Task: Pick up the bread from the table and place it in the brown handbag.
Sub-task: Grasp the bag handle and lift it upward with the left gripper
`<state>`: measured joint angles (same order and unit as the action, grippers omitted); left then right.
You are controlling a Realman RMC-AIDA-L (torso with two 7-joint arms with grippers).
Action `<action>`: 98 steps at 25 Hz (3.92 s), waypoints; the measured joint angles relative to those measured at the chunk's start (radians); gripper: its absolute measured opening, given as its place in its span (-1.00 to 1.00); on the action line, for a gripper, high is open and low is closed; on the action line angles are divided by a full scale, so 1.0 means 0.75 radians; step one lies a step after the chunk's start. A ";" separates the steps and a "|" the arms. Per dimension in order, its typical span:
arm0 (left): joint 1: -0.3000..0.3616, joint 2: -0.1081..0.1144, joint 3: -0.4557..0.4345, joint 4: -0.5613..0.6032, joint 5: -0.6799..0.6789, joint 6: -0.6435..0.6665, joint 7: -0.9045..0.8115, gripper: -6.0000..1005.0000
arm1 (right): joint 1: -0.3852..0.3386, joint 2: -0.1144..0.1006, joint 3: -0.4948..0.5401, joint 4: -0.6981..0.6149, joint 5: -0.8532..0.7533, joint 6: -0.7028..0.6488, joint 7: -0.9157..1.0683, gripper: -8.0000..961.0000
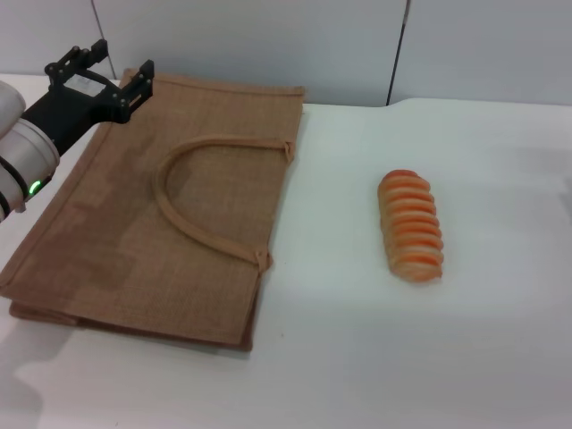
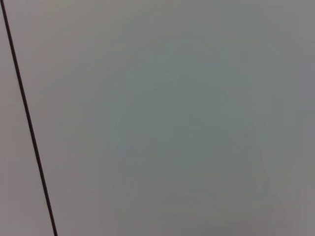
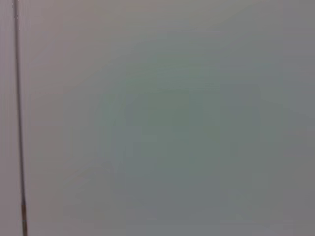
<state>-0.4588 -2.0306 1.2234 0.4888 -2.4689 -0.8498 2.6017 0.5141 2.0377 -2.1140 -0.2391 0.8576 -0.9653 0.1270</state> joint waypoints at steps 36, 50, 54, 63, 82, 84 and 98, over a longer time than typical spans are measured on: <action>0.004 0.028 0.001 0.431 1.104 0.205 -1.343 0.41 | 0.036 -0.011 0.002 0.020 0.000 0.156 0.018 0.70; -0.050 0.051 -0.048 0.511 1.733 0.173 -2.007 0.41 | 0.053 -0.011 0.002 0.018 0.000 0.184 0.024 0.70; -0.065 0.047 -0.048 0.505 1.784 0.161 -2.049 0.41 | 0.057 -0.010 0.002 0.018 0.000 0.184 0.024 0.71; -0.089 0.040 -0.042 0.451 1.823 0.144 -2.110 0.41 | 0.059 -0.009 0.002 0.018 0.000 0.185 0.025 0.71; -0.114 0.035 -0.048 0.380 1.853 0.154 -2.146 0.41 | 0.081 -0.009 0.002 0.018 0.000 0.221 0.027 0.71; -0.115 0.037 -0.057 0.369 1.854 0.156 -2.147 0.41 | 0.083 -0.009 0.002 0.018 0.000 0.222 0.027 0.71; -0.124 0.043 -0.079 0.347 1.858 0.158 -2.147 0.40 | 0.090 -0.009 0.002 0.018 0.000 0.224 0.027 0.71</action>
<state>-0.5521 -1.9986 1.1642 0.7490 -1.0753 -0.7316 0.9917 0.5817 2.0310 -2.1122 -0.2254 0.8575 -0.7976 0.1473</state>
